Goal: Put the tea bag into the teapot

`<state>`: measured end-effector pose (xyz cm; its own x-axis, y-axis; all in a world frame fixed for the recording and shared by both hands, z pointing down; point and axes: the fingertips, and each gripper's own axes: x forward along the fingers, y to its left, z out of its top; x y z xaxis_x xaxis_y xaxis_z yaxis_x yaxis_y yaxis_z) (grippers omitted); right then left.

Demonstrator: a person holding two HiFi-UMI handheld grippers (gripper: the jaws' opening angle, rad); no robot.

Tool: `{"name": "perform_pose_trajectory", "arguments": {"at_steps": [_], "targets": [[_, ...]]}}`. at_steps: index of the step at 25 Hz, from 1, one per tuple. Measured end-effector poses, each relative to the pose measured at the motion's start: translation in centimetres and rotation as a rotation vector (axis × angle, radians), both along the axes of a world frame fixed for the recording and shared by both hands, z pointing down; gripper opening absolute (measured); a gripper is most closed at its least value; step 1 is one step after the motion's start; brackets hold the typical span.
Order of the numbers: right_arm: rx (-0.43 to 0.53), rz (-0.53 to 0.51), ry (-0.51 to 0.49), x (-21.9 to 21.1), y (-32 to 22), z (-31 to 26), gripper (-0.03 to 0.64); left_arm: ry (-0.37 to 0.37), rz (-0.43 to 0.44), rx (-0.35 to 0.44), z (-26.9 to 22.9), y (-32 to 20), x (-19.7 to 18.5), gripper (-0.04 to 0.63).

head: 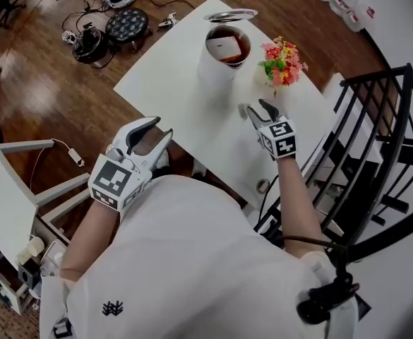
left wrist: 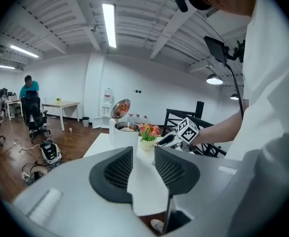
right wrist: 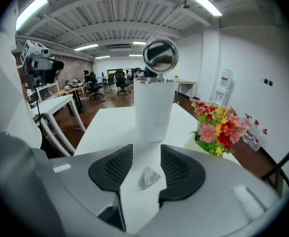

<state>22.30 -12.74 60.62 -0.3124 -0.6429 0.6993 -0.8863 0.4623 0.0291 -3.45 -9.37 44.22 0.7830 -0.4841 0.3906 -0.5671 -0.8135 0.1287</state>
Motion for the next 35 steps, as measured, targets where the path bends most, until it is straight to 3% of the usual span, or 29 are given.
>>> {"name": "perform_pose_trajectory", "arguments": {"at_steps": [7, 12, 25, 35], "targets": [[-0.189, 0.032, 0.088, 1.0, -0.5, 9.3, 0.178, -0.027, 0.009, -0.024, 0.7, -2.4, -2.2, 0.127], [-0.259, 0.064, 0.117, 1.5, -0.8, 12.6, 0.166, -0.038, -0.005, -0.034, 1.2, -3.8, -3.5, 0.127], [-0.25, 0.104, 0.126, 1.3, -1.5, 13.2, 0.084, -0.032, -0.003, -0.039, 1.6, -5.8, -3.7, 0.127], [-0.255, 0.119, 0.118, 1.4, -1.0, 11.5, 0.072, -0.025, 0.014, -0.039, 1.8, -5.8, -2.8, 0.127]]}}
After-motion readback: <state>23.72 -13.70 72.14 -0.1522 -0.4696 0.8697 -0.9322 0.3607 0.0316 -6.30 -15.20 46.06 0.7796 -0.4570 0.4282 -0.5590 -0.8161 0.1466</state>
